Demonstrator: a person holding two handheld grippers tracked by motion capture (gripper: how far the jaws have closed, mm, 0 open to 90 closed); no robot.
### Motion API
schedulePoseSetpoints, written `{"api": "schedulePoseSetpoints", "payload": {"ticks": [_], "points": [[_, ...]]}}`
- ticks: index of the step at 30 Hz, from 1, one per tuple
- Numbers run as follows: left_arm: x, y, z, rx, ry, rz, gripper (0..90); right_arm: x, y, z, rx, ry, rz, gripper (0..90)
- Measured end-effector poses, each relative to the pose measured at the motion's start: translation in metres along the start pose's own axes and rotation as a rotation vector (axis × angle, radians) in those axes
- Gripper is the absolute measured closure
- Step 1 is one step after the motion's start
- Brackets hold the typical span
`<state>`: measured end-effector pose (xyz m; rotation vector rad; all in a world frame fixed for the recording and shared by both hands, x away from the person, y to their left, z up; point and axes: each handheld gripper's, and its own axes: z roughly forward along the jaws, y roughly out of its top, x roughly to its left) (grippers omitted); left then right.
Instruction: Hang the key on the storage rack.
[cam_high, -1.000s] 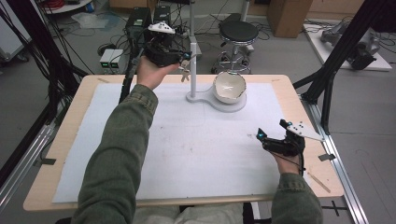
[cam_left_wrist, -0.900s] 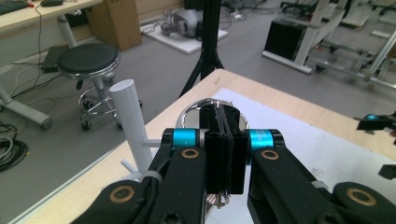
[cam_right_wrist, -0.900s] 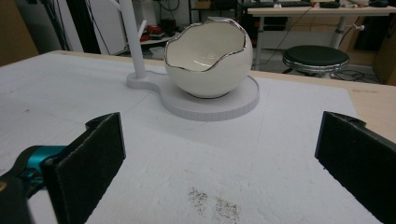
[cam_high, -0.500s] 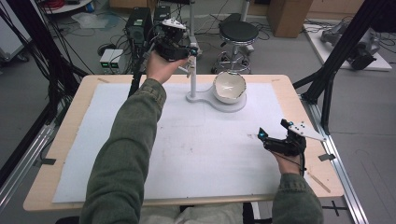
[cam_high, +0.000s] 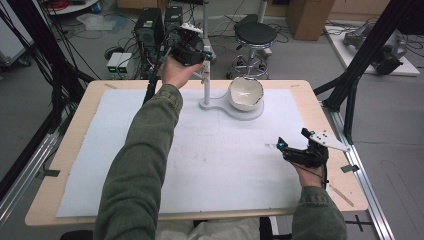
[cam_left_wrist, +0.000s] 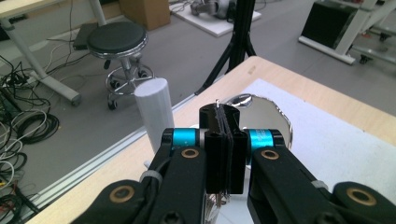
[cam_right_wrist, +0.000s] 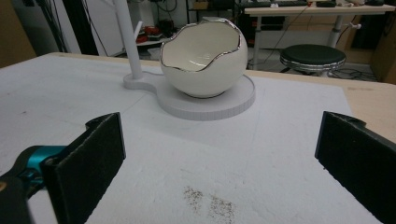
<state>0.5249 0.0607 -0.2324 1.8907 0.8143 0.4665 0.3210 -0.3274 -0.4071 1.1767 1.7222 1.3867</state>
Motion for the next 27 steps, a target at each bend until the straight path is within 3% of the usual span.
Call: {"api": "schedulePoseSetpoints", "payload": {"ticks": [15,27], "points": [[-0.004,0.003,0.017,-0.008,0.007,-0.019,88.9,-0.003,0.0,0.0,-0.007,0.001,0.013,0.6],[-0.002,0.003,0.029,-0.002,0.091,0.013,88.8,-0.004,0.0,0.003,-0.008,0.009,0.017,0.7]]}}
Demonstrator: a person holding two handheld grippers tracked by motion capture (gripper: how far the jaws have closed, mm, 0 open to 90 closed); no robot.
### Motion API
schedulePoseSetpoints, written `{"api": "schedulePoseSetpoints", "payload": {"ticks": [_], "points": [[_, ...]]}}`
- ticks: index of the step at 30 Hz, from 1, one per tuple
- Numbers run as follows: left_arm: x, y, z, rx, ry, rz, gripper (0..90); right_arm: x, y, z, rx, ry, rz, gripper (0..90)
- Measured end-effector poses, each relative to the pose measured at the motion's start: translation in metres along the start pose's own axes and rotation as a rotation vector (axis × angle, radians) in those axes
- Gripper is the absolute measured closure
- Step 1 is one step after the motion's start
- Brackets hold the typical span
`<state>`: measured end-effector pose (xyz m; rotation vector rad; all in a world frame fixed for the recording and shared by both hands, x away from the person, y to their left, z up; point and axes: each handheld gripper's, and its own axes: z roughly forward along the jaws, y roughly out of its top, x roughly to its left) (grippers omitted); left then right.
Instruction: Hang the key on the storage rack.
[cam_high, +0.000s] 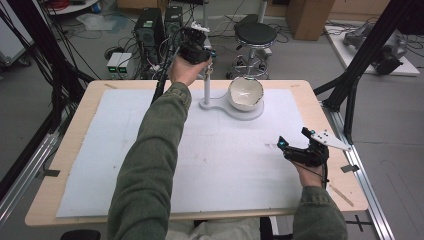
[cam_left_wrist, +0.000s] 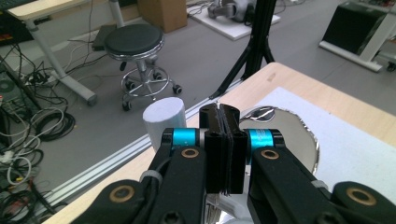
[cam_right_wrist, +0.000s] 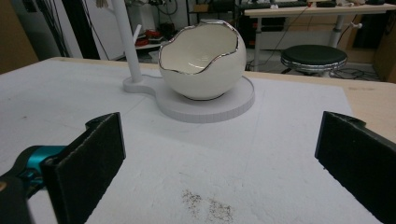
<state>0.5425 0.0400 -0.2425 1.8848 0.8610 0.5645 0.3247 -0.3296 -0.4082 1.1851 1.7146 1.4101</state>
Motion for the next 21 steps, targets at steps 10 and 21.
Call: {"api": "schedulePoseSetpoints", "payload": {"ticks": [10,21], "points": [[-0.001,-0.001,-0.002,-0.011,-0.051,-0.052,68.8,0.0,0.0,0.0,0.003,0.0,0.002,0.7],[0.006,-0.019,-0.018,-0.053,-0.112,-0.088,22.4,0.0,0.0,-0.001,-0.003,0.008,0.013,0.6]]}}
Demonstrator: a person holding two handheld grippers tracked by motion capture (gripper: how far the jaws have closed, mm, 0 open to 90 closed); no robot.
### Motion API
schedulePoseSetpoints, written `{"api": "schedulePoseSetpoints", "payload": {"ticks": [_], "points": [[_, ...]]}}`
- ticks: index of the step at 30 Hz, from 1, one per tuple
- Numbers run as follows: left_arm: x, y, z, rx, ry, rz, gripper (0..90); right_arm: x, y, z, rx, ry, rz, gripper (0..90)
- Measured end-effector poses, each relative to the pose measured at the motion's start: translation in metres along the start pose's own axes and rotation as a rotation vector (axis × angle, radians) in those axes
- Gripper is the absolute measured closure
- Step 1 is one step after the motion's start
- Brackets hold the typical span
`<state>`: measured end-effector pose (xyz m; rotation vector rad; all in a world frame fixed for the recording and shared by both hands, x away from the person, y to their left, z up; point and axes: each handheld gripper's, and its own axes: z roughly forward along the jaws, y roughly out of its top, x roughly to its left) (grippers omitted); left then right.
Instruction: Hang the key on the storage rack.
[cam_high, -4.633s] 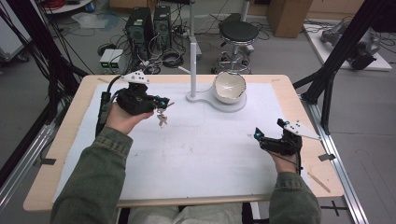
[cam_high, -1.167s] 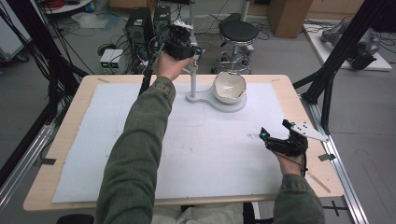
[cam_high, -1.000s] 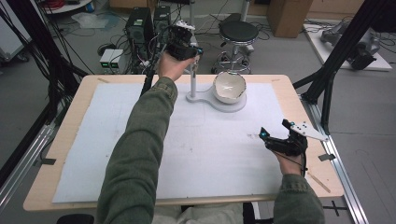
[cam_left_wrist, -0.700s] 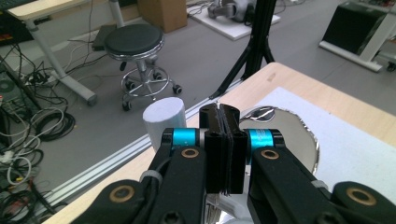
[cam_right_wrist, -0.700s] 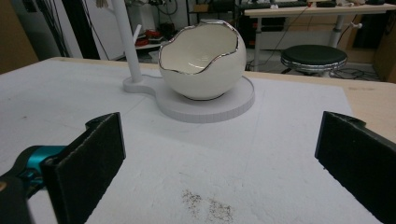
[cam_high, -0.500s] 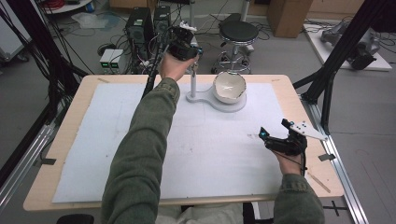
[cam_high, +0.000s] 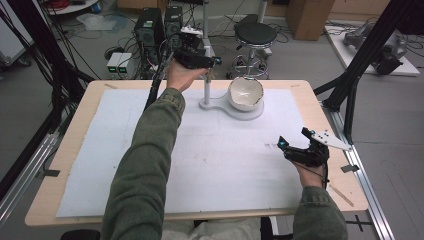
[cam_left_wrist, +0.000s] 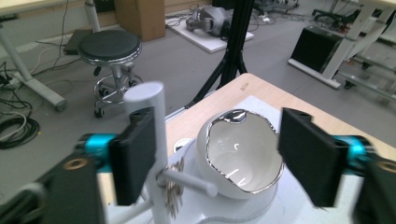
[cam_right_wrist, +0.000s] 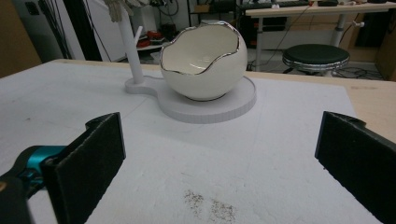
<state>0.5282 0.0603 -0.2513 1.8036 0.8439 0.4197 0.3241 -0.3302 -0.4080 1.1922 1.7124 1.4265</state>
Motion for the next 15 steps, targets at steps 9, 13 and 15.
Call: {"api": "schedulePoseSetpoints", "payload": {"ticks": [9,13,15], "points": [[0.014,-0.024,-0.028,-0.029,0.028,-0.027,1.6,0.001,0.001,0.001,-0.006,0.006,0.01,0.6],[0.015,-0.029,-0.038,-0.046,0.027,-0.029,1.6,0.003,0.001,0.002,-0.003,0.01,0.009,0.6],[0.015,-0.031,-0.042,-0.048,0.023,-0.021,1.7,0.003,0.001,0.003,0.0,0.009,0.004,0.7]]}}
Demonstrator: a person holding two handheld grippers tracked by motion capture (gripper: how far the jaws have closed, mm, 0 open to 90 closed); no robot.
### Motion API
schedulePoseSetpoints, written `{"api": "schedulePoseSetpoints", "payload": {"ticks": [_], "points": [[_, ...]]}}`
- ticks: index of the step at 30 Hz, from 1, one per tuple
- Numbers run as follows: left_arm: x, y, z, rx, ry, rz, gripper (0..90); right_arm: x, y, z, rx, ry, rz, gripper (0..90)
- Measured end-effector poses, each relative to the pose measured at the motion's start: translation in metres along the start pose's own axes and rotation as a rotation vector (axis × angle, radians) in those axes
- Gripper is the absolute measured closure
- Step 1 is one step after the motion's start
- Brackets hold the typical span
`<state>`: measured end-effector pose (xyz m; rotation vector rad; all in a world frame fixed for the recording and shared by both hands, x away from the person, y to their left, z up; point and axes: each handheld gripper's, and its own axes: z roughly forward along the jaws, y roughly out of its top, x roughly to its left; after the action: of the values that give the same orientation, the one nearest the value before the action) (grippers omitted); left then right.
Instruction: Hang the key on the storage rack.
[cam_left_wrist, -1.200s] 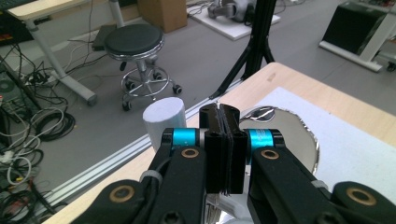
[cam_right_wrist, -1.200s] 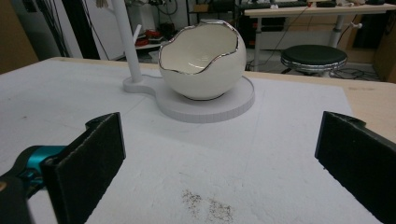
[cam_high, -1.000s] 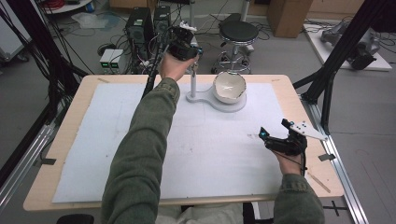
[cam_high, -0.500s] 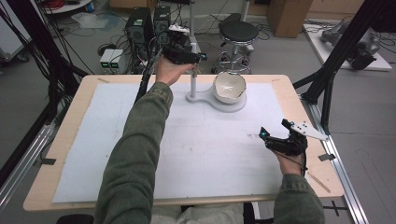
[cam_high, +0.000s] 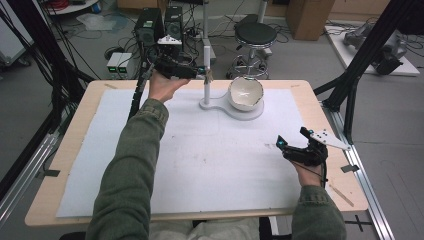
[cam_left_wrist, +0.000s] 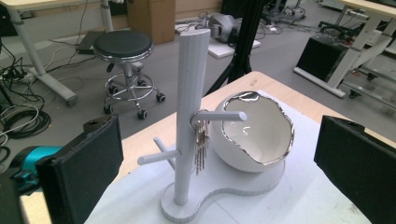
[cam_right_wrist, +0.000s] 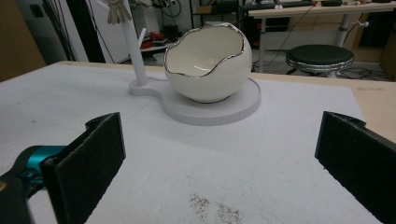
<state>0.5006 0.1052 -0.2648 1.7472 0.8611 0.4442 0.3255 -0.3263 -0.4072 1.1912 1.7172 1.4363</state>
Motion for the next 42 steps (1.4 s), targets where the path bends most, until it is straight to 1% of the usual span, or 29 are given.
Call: {"api": "schedulePoseSetpoints", "payload": {"ticks": [5,8,9,13,19,20,23,26,30,34,36,39,42], "points": [[-0.002,-0.003,-0.01,-0.015,-0.001,0.012,1.7,0.001,0.0,0.001,0.0,0.002,-0.002,0.6],[-0.001,-0.005,-0.015,-0.024,0.004,0.018,1.6,0.001,0.0,0.001,0.001,0.002,-0.005,0.7],[-0.001,-0.006,-0.017,-0.024,-0.002,0.016,1.7,0.001,0.0,0.001,0.003,0.002,-0.005,0.6],[0.0,-0.011,-0.022,-0.029,0.0,0.014,1.7,0.001,0.0,0.001,0.002,0.004,-0.005,0.6],[0.002,-0.019,-0.029,-0.038,0.005,-0.002,1.7,0.001,0.0,0.0,0.006,0.001,-0.012,0.6],[0.003,-0.021,-0.031,-0.038,0.005,0.0,1.7,0.002,0.0,0.0,0.009,0.001,-0.006,0.6],[0.004,-0.024,-0.036,-0.047,0.009,-0.001,1.7,0.002,0.0,0.0,0.012,0.0,-0.013,0.6],[0.005,-0.028,-0.043,-0.048,0.021,0.005,1.7,0.002,0.0,0.0,0.016,-0.002,-0.016,0.6],[0.007,-0.036,-0.051,-0.059,0.035,-0.007,1.7,0.003,0.0,0.001,0.018,0.001,-0.02,0.6],[0.009,-0.043,-0.057,-0.064,0.04,-0.017,1.7,0.004,0.0,0.001,0.018,-0.001,-0.021,0.7],[0.009,-0.046,-0.06,-0.065,0.05,-0.019,1.7,0.004,0.0,0.001,0.02,-0.001,-0.021,0.6],[0.01,-0.052,-0.064,-0.063,0.046,-0.03,1.7,0.004,0.0,0.001,0.016,-0.003,-0.022,0.6],[0.01,-0.058,-0.069,-0.062,0.058,-0.024,1.7,0.003,0.0,0.001,0.019,-0.003,-0.022,0.6]]}}
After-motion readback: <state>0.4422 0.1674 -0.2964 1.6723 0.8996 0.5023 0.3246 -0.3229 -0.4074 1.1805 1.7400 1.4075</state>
